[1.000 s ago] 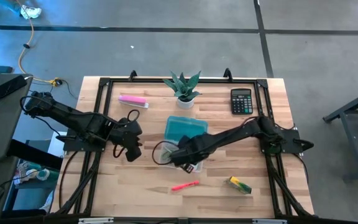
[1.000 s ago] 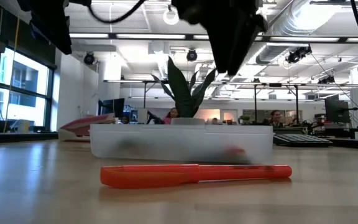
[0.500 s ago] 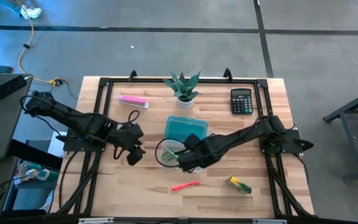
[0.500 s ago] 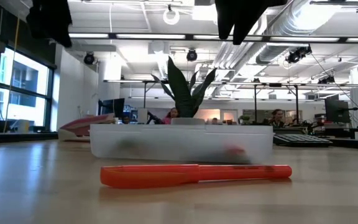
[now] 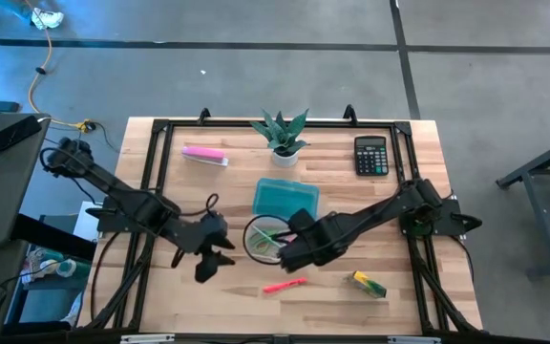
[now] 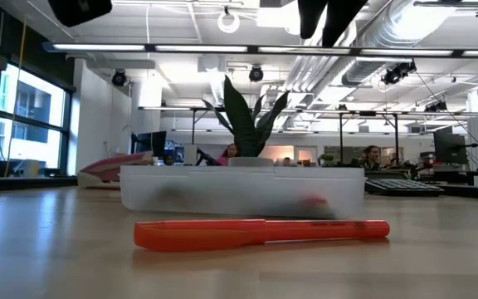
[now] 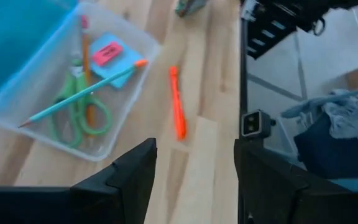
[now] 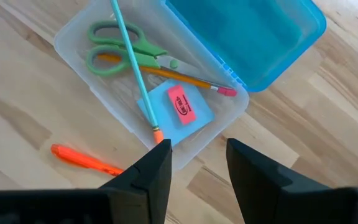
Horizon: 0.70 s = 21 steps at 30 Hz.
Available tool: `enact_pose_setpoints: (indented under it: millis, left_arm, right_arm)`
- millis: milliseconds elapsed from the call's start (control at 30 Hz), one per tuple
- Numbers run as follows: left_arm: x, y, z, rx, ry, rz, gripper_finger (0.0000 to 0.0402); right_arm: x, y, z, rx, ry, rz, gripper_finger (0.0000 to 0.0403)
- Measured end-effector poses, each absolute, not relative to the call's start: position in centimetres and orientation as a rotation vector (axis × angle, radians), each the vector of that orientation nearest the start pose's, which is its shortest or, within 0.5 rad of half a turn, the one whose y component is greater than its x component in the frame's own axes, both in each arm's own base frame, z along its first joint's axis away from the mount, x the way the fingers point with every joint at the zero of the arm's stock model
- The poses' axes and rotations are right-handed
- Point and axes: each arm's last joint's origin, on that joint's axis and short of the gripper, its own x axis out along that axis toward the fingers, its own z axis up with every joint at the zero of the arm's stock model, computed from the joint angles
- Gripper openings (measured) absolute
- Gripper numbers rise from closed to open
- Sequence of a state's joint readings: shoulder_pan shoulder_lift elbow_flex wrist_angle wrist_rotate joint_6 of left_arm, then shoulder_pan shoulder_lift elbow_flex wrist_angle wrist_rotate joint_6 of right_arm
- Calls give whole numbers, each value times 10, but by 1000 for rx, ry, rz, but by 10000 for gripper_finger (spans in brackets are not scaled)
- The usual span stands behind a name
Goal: Pack school essentials
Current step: Put the orange pen into the blue supply box
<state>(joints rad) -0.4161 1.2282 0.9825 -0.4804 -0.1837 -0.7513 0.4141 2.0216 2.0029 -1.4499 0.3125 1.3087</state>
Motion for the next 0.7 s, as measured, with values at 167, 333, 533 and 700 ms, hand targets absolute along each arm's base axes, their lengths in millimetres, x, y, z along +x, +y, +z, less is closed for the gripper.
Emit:
enact_pose_setpoints:
  millis: [167, 333, 533, 700]
  left_arm:
    - [241, -106, 286, -509, 702, 13, 202]
    - [244, -103, 286, -523, 693, 35, 202]
    - [248, -95, 287, -568, 672, 71, 202]
    - [249, -92, 287, -624, 674, 90, 202]
  right_arm:
    - [353, 143, 318, 543, 1084, -776, 144]
    - [343, 133, 336, 490, 1011, -780, 144]
    - [337, 122, 347, 448, 1033, -747, 144]
    - [333, 115, 346, 393, 1089, -763, 144]
